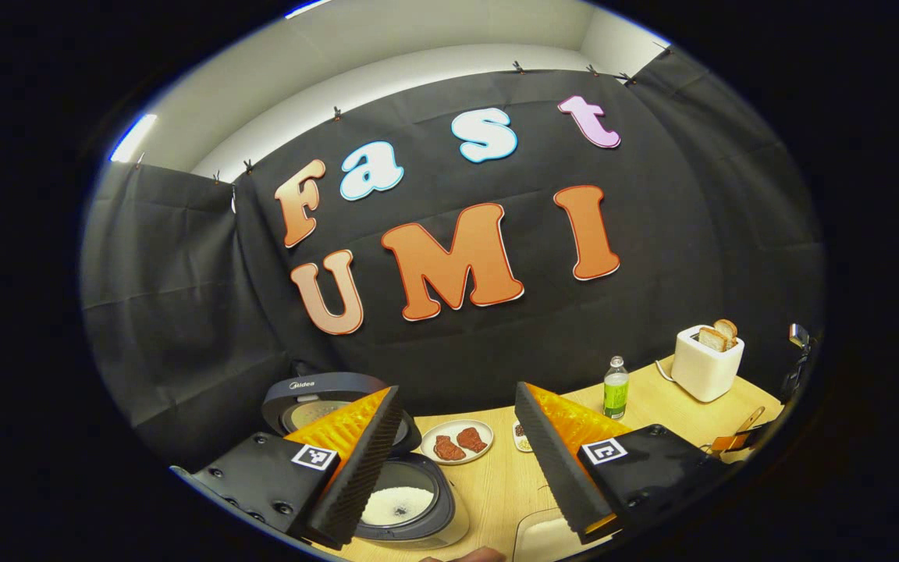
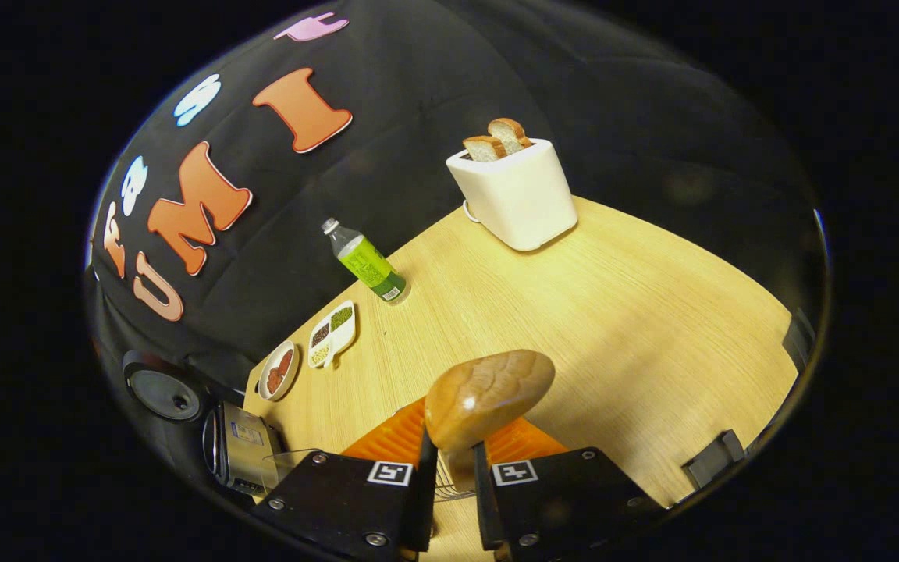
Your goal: Close the left gripper, press the button to open the rice cooker; take a wooden spoon from the chopstick holder with the right hand, scoop a spoonful of rice and pour it into the rice cooker, then put the wooden spoon back into the chopstick holder.
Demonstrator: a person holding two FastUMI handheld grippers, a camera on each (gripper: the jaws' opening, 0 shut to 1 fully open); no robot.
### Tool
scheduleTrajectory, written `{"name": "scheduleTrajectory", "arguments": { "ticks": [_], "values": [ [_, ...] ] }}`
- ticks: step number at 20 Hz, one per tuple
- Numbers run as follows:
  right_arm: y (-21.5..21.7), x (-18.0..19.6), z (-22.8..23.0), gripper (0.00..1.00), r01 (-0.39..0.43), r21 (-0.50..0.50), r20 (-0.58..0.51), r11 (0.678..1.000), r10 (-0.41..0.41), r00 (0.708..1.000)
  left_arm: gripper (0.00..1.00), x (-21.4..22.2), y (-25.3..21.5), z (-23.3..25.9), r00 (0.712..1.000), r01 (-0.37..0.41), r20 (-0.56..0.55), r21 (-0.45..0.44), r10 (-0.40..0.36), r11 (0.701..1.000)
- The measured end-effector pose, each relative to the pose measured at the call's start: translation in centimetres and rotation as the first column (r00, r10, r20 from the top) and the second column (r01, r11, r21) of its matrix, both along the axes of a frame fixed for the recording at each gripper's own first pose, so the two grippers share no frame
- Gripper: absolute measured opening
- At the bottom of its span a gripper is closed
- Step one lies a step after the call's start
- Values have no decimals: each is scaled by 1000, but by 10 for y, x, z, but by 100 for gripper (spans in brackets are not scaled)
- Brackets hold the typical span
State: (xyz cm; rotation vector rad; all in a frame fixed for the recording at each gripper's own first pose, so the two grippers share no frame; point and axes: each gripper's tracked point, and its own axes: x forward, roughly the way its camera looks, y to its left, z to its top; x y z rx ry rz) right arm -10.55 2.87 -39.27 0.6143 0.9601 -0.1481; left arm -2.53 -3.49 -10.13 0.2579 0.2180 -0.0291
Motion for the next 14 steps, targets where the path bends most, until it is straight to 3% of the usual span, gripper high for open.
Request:
{"name": "scheduleTrajectory", "arguments": {
  "ticks": [10, 14],
  "values": [
    [-1, 4, 0, 14, 21, -66, -81, 998, -26, 996, 98, -1, 32, -10, 999, -43, -9, -46, 43, 998],
    [-1, 13, 21, 13, 9, -102, -33, 995, -13, 999, 100, 0, 39, -14, 999, -40, -7, -39, 39, 998]
  ]
}}
